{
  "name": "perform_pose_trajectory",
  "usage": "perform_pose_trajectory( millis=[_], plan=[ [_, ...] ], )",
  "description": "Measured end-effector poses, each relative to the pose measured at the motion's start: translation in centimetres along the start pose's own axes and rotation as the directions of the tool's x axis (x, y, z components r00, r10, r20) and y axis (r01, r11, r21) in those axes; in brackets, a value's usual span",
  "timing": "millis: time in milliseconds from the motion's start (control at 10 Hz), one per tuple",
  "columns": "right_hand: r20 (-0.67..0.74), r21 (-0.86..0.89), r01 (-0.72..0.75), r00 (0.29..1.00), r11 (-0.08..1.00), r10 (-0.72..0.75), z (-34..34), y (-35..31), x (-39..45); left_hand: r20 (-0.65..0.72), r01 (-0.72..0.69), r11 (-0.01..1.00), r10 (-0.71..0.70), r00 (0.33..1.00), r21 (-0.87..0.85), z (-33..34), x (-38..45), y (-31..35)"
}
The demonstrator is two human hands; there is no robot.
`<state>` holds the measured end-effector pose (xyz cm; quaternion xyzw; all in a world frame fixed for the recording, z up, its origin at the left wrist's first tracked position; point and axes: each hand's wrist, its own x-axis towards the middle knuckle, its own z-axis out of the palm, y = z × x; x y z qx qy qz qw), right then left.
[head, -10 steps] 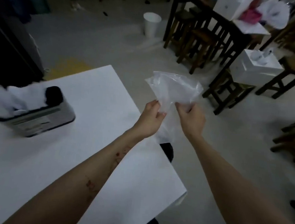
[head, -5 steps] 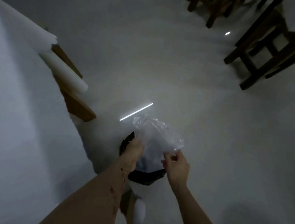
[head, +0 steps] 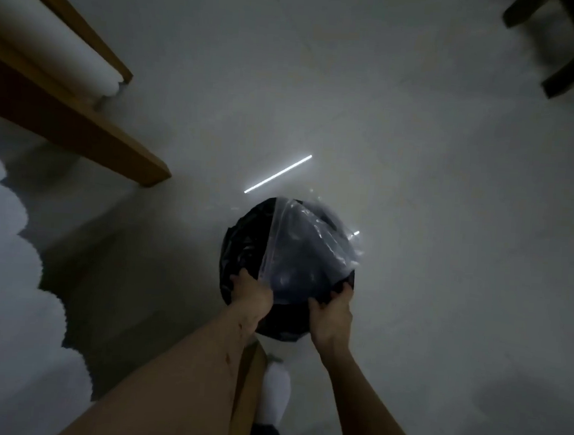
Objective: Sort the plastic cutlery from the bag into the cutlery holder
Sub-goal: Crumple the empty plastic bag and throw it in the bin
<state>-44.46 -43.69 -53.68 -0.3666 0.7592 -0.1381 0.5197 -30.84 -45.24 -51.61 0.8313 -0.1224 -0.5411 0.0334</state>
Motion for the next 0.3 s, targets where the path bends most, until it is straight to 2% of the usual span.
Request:
perform_pose_trajectory(
  millis=[100,200,300],
  plan=[
    [-0.003,-0.055,0.042,0.999,0.998,-0.042,-1.5,-2.5,-1.7,0.032,-0.126,0.923,0.123,0.992,0.365,-1.8,-3.4,1.3],
    [0.077,-0.315,0.144,0.989,0.938,-0.126,-4.0,-7.7,-3.7,0.091,-0.277,0.792,0.273,0.958,0.545,-5.5,-7.8,4.2],
    [0.248,-0.589,0.428,0.903,0.686,-0.35,-5.9,-13.5,-7.1,0.053,-0.368,0.72,0.42,0.906,0.589,-11.3,-14.4,6.9]
  ],
)
